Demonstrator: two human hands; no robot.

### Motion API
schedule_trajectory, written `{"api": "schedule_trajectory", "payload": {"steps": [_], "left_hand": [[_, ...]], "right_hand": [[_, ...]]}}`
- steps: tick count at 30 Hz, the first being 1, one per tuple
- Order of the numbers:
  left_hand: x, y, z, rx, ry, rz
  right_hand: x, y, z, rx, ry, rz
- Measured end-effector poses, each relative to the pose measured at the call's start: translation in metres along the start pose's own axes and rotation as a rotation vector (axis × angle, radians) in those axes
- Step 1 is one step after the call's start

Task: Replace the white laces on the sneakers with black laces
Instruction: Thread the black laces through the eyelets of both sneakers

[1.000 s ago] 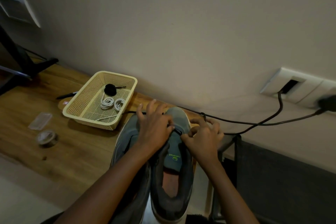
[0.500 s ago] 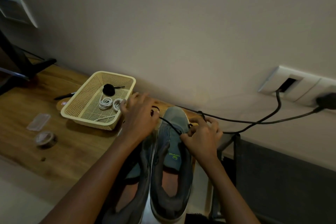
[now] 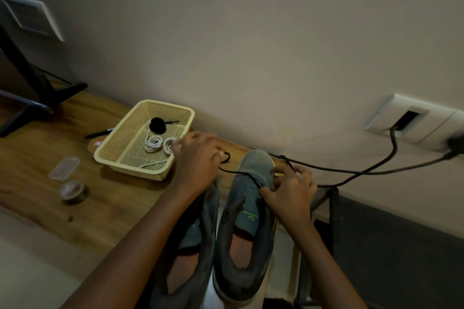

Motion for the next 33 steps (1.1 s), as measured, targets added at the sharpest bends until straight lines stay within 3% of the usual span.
{"api": "schedule_trajectory", "payload": {"steps": [4,9,14,19,21,24,26,29,33], "left_hand": [[-0.028,-0.009,0.024,0.118,0.151,0.145],[-0.022,-0.007,0.022,0.109,0.221,0.096],[0.004,0.002,0.008,0.042,0.204,-0.08],[-0.006,0.005,-0.003,0.071,-0.248,-0.026],[-0.009,0.009,-0.011,0.103,-0.531,-0.015],[-0.024,0.005,-0.028,0.182,-0.821,0.043],[-0.033,0.002,-0.044,0.176,-0.924,0.064],[-0.037,-0.002,-0.061,0.14,-1.015,0.086],[-0.027,-0.006,-0.069,0.127,-1.13,0.072]], "right_hand": [[0.003,-0.001,0.001,0.009,0.009,0.006],[-0.005,0.002,0.003,0.021,0.021,0.014],[-0.009,0.006,0.007,0.032,0.057,0.011],[-0.009,0.011,0.009,0.172,0.082,0.01],[-0.005,0.017,0.003,0.103,0.129,0.008],[0.02,0.024,-0.011,0.013,0.502,0.012],[0.044,0.026,-0.019,0.108,0.695,-0.017],[0.067,0.021,-0.026,0.229,0.784,-0.085],[0.072,0.018,-0.028,0.085,0.844,-0.087]]}}
Point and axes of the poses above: each hand's wrist, its own y-axis towards the middle knuckle, its own z-axis out of the palm, x = y × z, the point moved 4 cm from there along y, towards the middle knuckle, and after that the axes turned 13 degrees about y, right-handed, at the moved point
